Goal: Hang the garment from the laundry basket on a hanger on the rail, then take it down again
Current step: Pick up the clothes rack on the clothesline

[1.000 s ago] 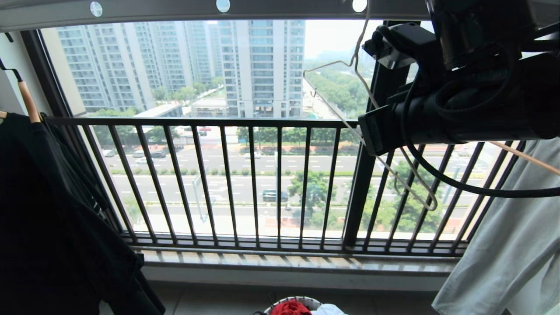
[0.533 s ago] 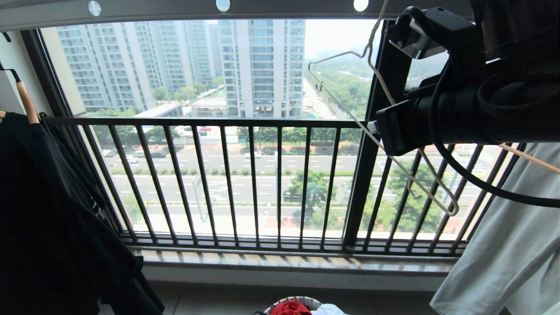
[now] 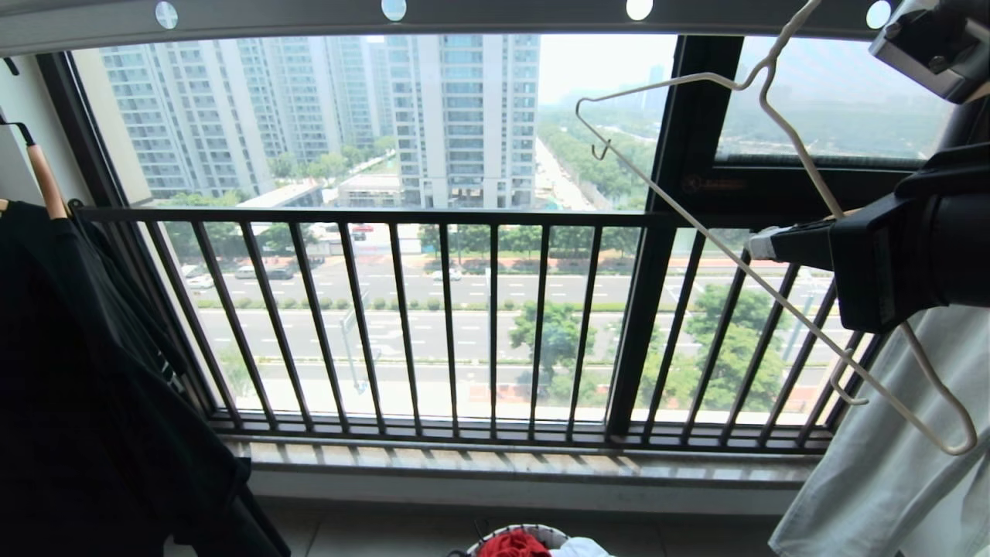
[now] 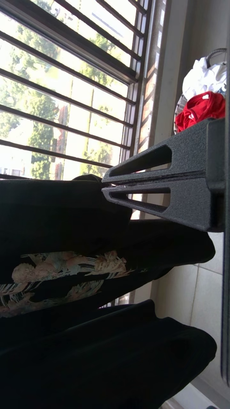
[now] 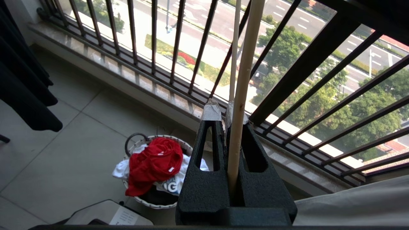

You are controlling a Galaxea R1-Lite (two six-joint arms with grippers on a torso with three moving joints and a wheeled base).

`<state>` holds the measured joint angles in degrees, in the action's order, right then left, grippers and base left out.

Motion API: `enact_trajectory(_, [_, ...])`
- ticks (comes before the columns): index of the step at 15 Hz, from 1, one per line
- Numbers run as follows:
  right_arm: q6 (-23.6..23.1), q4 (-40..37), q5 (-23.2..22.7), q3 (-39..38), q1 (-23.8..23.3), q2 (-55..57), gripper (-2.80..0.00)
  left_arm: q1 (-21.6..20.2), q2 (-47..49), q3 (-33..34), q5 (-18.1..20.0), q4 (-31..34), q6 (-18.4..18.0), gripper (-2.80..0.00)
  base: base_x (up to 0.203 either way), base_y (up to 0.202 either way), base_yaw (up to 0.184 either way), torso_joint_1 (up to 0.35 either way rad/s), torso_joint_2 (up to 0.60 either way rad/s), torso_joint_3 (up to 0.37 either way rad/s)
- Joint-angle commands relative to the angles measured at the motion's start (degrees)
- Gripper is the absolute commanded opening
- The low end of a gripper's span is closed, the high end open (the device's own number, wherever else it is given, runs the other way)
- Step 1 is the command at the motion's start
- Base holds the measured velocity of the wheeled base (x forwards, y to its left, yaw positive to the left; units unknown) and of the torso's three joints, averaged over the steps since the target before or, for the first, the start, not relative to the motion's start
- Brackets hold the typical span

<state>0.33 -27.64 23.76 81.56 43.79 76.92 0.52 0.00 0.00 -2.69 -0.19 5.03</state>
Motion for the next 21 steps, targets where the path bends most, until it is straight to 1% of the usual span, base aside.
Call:
enact_trajectory(1, [0.0,-0.2,-1.1,-4.9,0.1,-8.7,-2.8,0.0,0.1,0.0,0.0,0.0,0.0,-2.8,0.0,0.0,0.0,0.0,0.0,0.0])
enact_trajectory(3, [0.0,-0.7,-2.6,-8.6,0.1,-13.6,-2.8,0.0,0.1,0.0,0.0,0.0,0.1,-2.8,0.0,0.0,0.0,0.0,0.0,0.0])
enact_trajectory(5, [0.0,-2.8,-3.3,-11.7,0.1,-17.9,-2.8,0.0,0.1,0.0,0.0,0.0,0.0,-2.8,0.0,0.0,0.0,0.0,0.0,0.0])
enact_trajectory(7, [0.0,-4.6,-4.6,-14.2,0.0,-21.3,-2.8,0.0,0.1,0.0,0.0,-0.1,0.1,-2.8,0.0,0.0,0.0,0.0,0.0,0.0])
enact_trajectory(10, [0.2,-4.8,-5.6,-19.0,0.0,-24.8,-2.8,0.0,0.1,0.0,0.0,-0.1,0.0,-2.8,0.0,0.0,0.0,0.0,0.0,0.0])
enact_trajectory(12, [2.3,-4.8,-6.8,-20.9,0.0,-26.2,-2.8,0.0,0.1,0.0,0.0,0.0,0.1,-2.8,0.0,0.0,0.0,0.0,0.0,0.0])
enact_trajectory(14, [4.1,-4.9,-12.3,-24.5,0.0,-28.6,-2.8,0.0,0.1,0.0,0.0,-0.1,0.1,-2.8,0.0,0.0,0.0,0.0,0.0,0.0])
enact_trajectory(16, [4.4,-4.6,-16.6,-27.4,0.0,-29.7,-2.8,0.0,0.1,0.0,0.0,0.0,0.0,-2.8,0.0,0.0,0.0,0.0,0.0,0.0])
enact_trajectory(19, [4.5,-3.3,-20.0,-31.7,0.0,-29.4,-2.8,0.0,0.1,0.0,0.0,0.0,0.0,-2.8,0.0,0.0,0.0,0.0,0.0,0.0])
enact_trajectory(21, [4.2,-0.3,-23.4,-34.4,0.0,-27.6,-2.8,0.0,0.1,0.0,0.0,-0.1,0.0,-2.8,0.0,0.0,0.0,0.0,0.0,0.0])
